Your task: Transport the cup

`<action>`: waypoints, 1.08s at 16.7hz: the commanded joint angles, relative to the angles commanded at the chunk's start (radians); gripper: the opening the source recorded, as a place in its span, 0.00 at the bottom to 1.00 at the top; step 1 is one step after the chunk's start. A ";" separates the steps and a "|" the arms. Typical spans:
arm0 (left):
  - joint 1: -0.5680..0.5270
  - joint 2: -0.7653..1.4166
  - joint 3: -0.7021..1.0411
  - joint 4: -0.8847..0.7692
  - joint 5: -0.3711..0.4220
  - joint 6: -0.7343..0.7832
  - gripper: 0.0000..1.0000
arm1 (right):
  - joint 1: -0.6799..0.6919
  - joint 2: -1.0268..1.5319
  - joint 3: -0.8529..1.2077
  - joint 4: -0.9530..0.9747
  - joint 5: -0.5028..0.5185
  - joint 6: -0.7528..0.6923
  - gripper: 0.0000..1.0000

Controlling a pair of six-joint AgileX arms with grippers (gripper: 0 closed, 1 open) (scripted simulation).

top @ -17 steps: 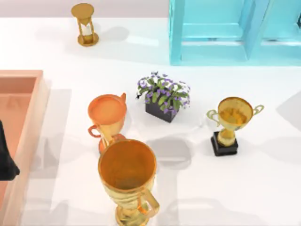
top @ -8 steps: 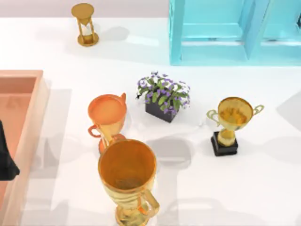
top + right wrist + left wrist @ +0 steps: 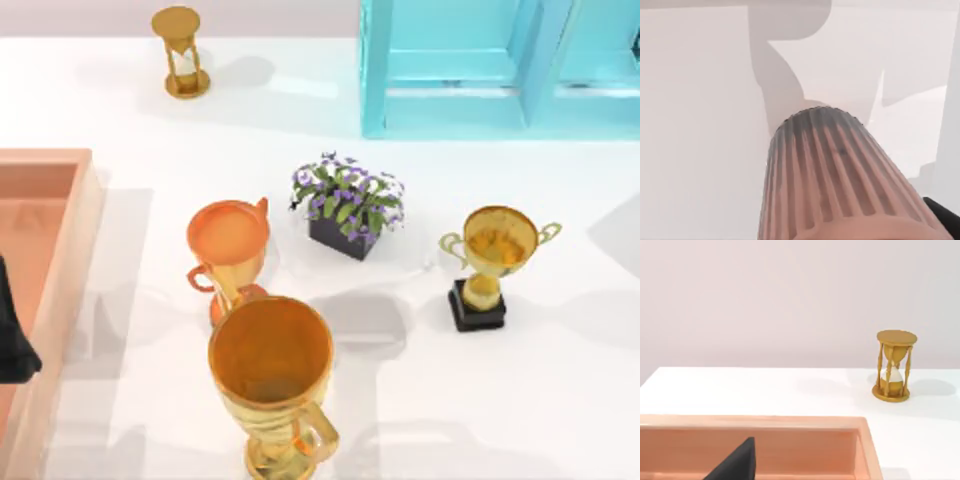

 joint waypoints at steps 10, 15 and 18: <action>0.000 0.000 0.000 0.000 0.000 0.000 1.00 | 0.000 0.000 -0.001 0.001 0.000 0.000 0.53; 0.000 0.000 0.000 0.000 0.000 0.000 1.00 | 0.000 0.000 -0.001 0.001 0.000 0.000 0.90; 0.000 0.000 0.000 0.000 0.000 0.000 1.00 | 0.000 0.000 -0.001 0.001 0.000 0.000 1.00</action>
